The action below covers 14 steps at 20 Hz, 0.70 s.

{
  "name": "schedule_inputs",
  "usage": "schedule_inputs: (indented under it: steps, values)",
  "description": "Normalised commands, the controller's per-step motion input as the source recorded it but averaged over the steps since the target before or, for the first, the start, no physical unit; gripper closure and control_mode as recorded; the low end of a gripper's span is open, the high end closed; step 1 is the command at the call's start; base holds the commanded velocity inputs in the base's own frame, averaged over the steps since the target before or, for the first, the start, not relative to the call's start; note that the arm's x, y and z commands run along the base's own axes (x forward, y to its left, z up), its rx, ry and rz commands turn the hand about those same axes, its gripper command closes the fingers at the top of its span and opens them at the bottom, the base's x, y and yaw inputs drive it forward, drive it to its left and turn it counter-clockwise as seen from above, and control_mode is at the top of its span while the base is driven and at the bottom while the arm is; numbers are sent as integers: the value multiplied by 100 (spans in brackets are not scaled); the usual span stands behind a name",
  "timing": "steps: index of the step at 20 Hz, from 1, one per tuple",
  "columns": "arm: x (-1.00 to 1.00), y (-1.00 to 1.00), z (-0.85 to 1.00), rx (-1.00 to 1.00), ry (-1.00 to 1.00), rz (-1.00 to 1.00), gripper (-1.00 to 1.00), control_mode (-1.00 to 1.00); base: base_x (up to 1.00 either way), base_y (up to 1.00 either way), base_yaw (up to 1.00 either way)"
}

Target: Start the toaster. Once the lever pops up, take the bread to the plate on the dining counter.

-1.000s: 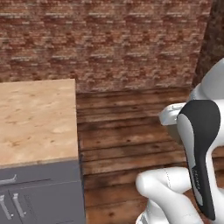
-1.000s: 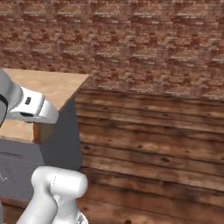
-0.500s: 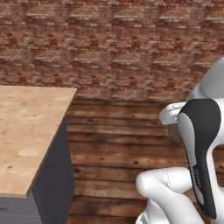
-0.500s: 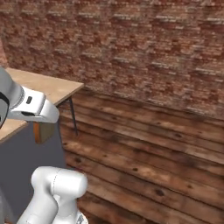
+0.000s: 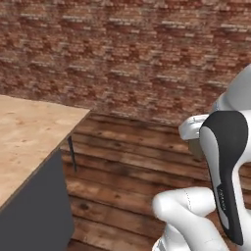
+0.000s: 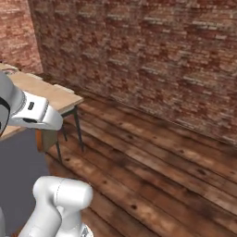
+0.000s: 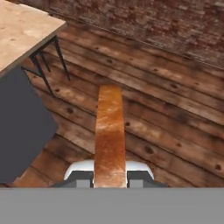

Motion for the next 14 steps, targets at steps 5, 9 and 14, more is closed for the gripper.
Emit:
schedule_inputs:
  steps: [5,9,14]
  values:
    - [0,0,0,0,0,0,100,100,100,-100,42]
    - [0,0,0,0,0,0,100,100,100,-96,44]
    - [0,0,0,0,0,0,100,100,100,-94,45]
